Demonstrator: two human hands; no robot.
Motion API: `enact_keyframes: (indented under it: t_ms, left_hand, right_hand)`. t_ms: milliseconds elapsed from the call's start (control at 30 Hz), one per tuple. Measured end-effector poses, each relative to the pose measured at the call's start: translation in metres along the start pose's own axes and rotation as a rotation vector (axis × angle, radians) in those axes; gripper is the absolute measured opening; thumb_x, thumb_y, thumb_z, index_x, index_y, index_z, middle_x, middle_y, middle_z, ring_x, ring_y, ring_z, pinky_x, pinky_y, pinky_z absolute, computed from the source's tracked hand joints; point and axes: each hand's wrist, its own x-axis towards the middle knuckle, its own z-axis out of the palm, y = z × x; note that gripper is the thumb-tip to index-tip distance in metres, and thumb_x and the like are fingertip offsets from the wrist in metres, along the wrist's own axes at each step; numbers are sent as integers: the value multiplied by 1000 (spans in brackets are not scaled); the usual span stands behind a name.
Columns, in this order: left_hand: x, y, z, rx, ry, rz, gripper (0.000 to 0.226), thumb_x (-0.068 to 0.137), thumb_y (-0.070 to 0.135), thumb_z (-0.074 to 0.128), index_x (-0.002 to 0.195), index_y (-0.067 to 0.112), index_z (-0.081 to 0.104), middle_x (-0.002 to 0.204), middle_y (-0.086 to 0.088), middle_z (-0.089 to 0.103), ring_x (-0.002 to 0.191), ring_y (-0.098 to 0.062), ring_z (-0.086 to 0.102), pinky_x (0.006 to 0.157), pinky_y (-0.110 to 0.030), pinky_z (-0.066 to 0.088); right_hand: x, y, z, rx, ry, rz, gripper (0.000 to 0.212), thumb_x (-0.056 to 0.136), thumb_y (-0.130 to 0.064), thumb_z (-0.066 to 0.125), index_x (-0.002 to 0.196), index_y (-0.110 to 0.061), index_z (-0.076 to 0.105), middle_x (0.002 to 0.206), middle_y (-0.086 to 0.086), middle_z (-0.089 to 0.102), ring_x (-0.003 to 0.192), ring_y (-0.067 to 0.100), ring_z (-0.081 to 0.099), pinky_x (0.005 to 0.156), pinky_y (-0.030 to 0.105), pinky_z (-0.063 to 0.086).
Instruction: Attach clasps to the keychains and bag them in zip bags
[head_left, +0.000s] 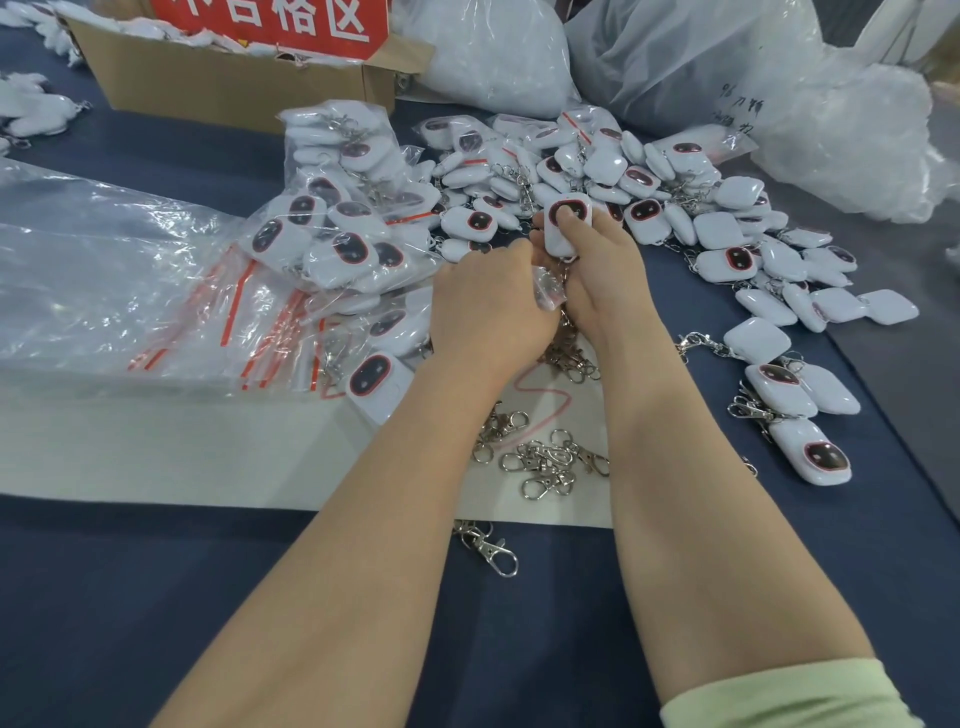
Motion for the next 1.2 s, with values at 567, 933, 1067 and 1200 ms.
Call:
enact_keyframes:
  t_ms: [567,933,1067,1200]
  left_hand:
    - [-1,2,-4,-13,-20,-13,32,87,33,48,113,17,57,100,-4,66,97,-29,58,78,-36,40]
    - [3,1,-5,-48,-64,-59,42,82,41,63,115,17,54,109,-4,64,105,-29,56,80,-35,40]
    - [4,0,-7,-95,-97,-75,51,79,43,68,120,16,51,117,-4,59,109,-27,53,84,-36,42]
    - [6,0,-9,-97,-99,-84,53,82,38,66,123,14,45,122,-6,56,112,-27,51,86,-37,43]
  right_hand:
    - [-8,-3,0,-73,-89,37,29,95,13,38,119,9,54,101,16,63,93,21,62,81,30,54]
    - [1,-30,-5,-519,35,5,31,93,-1,55,121,0,43,111,18,58,87,19,69,79,30,59]
    - [-6,-45,-10,-912,-45,51,19,86,-16,71,86,-7,54,80,11,65,66,21,66,79,38,57]
    - [-7,-47,-10,-1030,-170,92,18,82,-24,76,76,-12,63,71,0,61,68,15,60,76,28,58]
